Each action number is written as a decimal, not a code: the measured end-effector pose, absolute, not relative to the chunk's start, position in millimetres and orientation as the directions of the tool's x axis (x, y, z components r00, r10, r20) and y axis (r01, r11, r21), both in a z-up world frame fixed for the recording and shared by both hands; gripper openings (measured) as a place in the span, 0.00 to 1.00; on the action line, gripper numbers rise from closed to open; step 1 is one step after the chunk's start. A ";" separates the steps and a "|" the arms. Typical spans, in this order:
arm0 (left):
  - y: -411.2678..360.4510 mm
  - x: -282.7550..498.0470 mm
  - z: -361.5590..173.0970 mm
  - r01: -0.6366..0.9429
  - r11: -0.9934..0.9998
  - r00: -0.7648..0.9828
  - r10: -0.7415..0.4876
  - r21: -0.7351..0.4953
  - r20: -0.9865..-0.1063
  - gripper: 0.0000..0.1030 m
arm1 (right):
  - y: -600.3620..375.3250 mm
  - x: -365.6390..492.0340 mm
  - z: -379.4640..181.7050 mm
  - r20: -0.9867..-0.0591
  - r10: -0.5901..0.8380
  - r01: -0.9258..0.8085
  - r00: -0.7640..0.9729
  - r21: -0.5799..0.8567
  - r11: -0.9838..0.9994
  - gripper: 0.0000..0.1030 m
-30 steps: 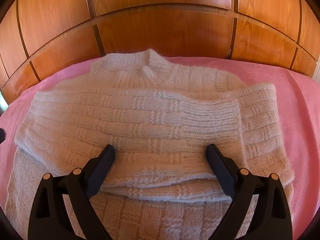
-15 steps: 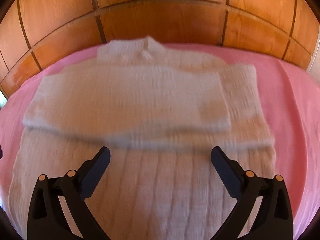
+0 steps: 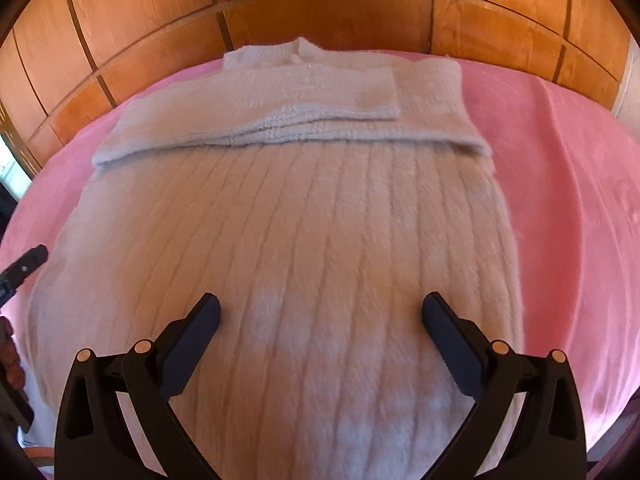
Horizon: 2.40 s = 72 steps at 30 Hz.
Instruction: Fold small clothes
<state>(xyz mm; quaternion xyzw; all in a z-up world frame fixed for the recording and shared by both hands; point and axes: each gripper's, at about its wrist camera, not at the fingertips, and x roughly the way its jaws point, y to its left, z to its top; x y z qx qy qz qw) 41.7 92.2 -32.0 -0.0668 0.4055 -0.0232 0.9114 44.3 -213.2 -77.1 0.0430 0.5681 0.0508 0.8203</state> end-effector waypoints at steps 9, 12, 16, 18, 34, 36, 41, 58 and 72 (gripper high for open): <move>107.0 5.4 -44.9 -0.006 0.986 0.613 -0.129 -0.168 -0.779 0.70 | -262.1 5.2 -58.1 -0.916 0.105 0.084 0.388 0.149 0.985 0.98; 109.9 -16.6 -49.1 0.020 0.988 0.594 -0.137 -0.156 -0.793 0.61 | -280.4 -10.2 -59.3 -0.921 0.114 0.132 0.372 0.174 0.976 0.97; 113.7 -40.9 -51.9 0.060 0.985 0.569 -0.168 -0.163 -0.805 0.51 | -295.3 -38.3 -63.4 -0.932 0.162 0.148 0.323 0.218 0.965 0.78; 115.2 -51.7 -53.8 0.073 0.977 0.546 -0.207 -0.200 -0.811 0.45 | -297.6 -49.6 -62.0 -0.935 0.181 0.135 0.304 0.231 0.964 0.69; 124.0 -23.5 -9.3 0.187 0.851 0.552 -0.504 -0.490 -0.664 0.05 | -280.0 -27.2 -19.1 -0.842 0.402 0.022 0.360 0.439 0.898 0.10; 127.1 -4.4 -2.6 0.182 0.832 0.569 -0.524 -0.525 -0.633 0.05 | -281.8 -7.4 -16.7 -0.823 0.407 0.032 0.396 0.456 0.889 0.10; 124.4 49.6 1.0 0.156 0.837 0.592 -0.504 -0.524 -0.629 0.05 | -292.4 43.8 -34.4 -0.832 0.369 0.106 0.415 0.447 0.888 0.10; 160.4 119.6 -24.2 -0.022 0.861 0.639 -0.378 -0.508 -0.669 0.63 | -358.8 64.6 -55.1 -0.829 0.298 0.251 0.473 0.451 0.857 0.82; 113.7 78.9 -52.1 0.132 0.905 0.545 -0.407 -0.405 -0.733 0.15 | -306.6 44.2 -77.3 -0.907 0.188 0.110 0.376 0.246 0.963 0.18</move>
